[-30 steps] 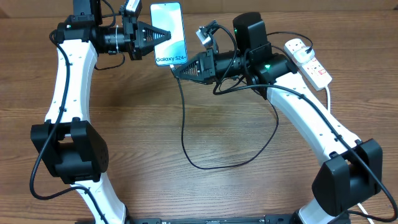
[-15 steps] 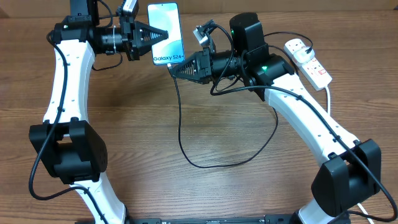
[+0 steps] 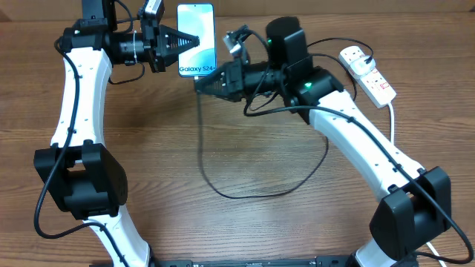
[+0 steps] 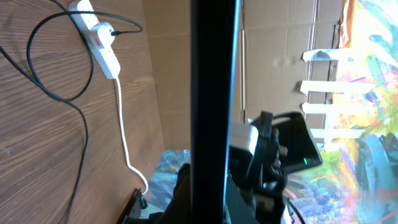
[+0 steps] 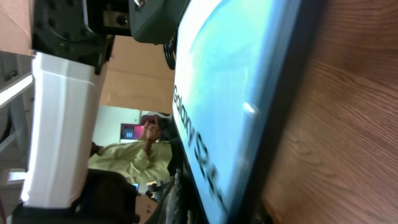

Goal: Plug charger to phone and switch on socket
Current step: 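Lower the phone with the left gripper and return the right gripper to the table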

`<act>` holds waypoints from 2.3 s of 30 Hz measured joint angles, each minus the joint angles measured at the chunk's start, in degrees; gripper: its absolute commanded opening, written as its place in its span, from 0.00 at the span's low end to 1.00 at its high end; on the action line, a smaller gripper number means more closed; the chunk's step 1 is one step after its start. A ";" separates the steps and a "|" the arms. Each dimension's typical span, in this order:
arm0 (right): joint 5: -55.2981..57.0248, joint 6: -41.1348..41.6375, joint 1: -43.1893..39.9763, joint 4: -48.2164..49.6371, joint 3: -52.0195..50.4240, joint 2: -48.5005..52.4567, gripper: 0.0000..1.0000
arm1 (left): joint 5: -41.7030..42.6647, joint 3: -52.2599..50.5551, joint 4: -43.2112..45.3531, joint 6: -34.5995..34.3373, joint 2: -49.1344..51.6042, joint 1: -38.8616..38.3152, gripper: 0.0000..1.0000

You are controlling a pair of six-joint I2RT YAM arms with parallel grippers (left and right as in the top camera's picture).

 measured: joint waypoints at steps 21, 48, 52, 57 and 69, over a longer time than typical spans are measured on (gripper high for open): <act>8.39 -3.13 -3.04 -13.94 0.09 -0.09 0.04 | -6.12 0.00 -2.16 0.00 0.00 2.75 0.04; 55.32 -5.20 0.90 -28.59 -3.34 17.66 0.06 | -38.42 0.00 -14.38 6.25 0.00 6.27 0.04; 56.08 -5.01 0.92 -28.46 -3.34 18.73 0.23 | -38.47 0.00 -14.38 6.25 0.00 6.27 0.04; 56.65 -4.74 0.92 -28.22 -3.32 18.73 0.24 | -38.64 0.00 -14.38 6.25 0.00 6.27 0.04; 57.07 -4.76 0.90 -32.94 -2.80 18.64 0.34 | -38.64 0.00 -14.40 6.25 0.00 6.27 0.04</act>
